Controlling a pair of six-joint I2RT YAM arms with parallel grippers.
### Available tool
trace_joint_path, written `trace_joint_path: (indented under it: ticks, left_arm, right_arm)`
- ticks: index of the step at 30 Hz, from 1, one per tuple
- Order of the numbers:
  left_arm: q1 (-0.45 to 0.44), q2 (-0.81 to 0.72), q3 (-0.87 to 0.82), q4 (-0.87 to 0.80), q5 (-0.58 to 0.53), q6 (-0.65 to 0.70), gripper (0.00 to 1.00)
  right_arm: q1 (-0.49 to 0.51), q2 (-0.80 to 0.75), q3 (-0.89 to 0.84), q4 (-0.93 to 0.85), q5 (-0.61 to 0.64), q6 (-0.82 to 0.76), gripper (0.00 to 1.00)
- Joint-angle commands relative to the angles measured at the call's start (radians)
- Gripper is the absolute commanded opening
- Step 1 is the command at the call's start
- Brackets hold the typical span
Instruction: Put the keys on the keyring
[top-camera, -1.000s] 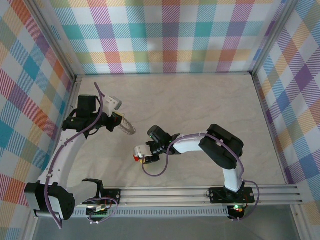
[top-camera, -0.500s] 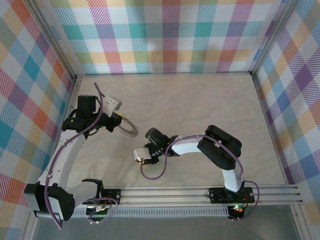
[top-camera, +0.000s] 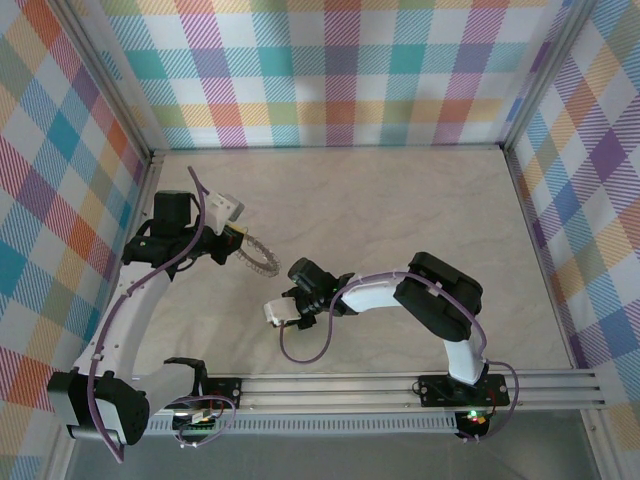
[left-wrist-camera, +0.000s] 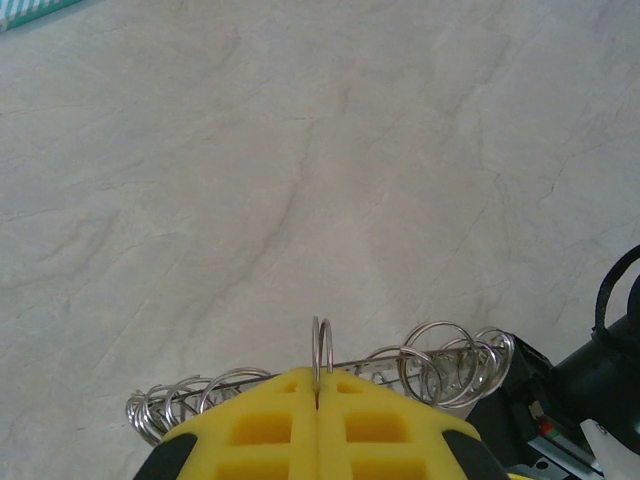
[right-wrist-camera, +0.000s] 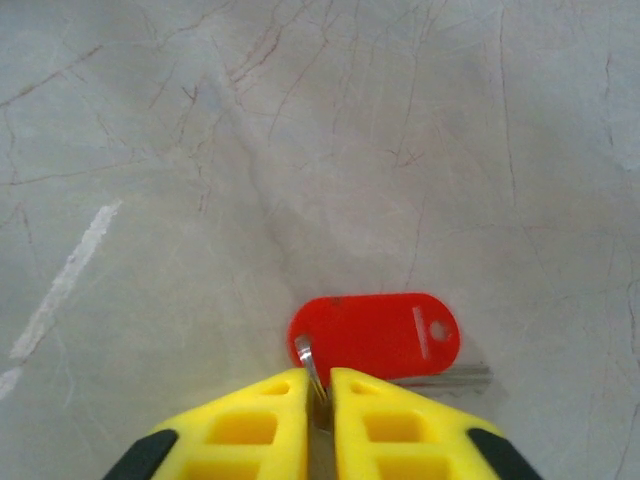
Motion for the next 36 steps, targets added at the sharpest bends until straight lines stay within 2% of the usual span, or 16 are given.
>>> trace_joint_path:
  ticks: [1,7,17,20,23,25,28,32,36]
  left_arm:
    - [-0.008,-0.034,-0.007,-0.019,0.001,0.016,0.0]
    - [-0.009,-0.039,0.001,-0.031,0.012,0.033,0.0]
    - [-0.072,-0.072,-0.006,-0.042,0.08,0.133,0.0]
    - [-0.115,-0.067,0.014,-0.07,0.093,0.163,0.0]
    - [-0.185,-0.071,0.02,-0.1,0.09,0.247,0.0]
    - [-0.236,-0.089,-0.001,-0.069,0.044,0.256,0.0]
    - [-0.277,-0.112,-0.037,-0.041,0.07,0.299,0.0]
    - [-0.324,-0.093,-0.044,-0.035,0.076,0.31,0.0]
    - [-0.37,-0.06,-0.034,-0.044,0.075,0.327,0.0]
  right_arm:
    - [0.007,0.0,0.009,0.013,-0.006,-0.031,0.09]
    - [0.007,-0.047,-0.028,0.079,0.004,0.039,0.02]
    - [-0.006,-0.259,-0.195,0.221,-0.009,0.403,0.03]
    - [-0.035,-0.322,-0.246,0.222,-0.042,0.527,0.03]
    - [-0.06,-0.375,-0.321,0.28,-0.039,0.607,0.02]
    - [-0.073,-0.425,-0.391,0.356,-0.029,0.65,0.02]
    - [-0.097,-0.509,-0.472,0.413,-0.02,0.703,0.0]
    - [-0.104,-0.622,-0.528,0.358,-0.012,0.701,0.0]
    - [-0.107,-0.737,-0.564,0.309,0.089,0.715,0.0]
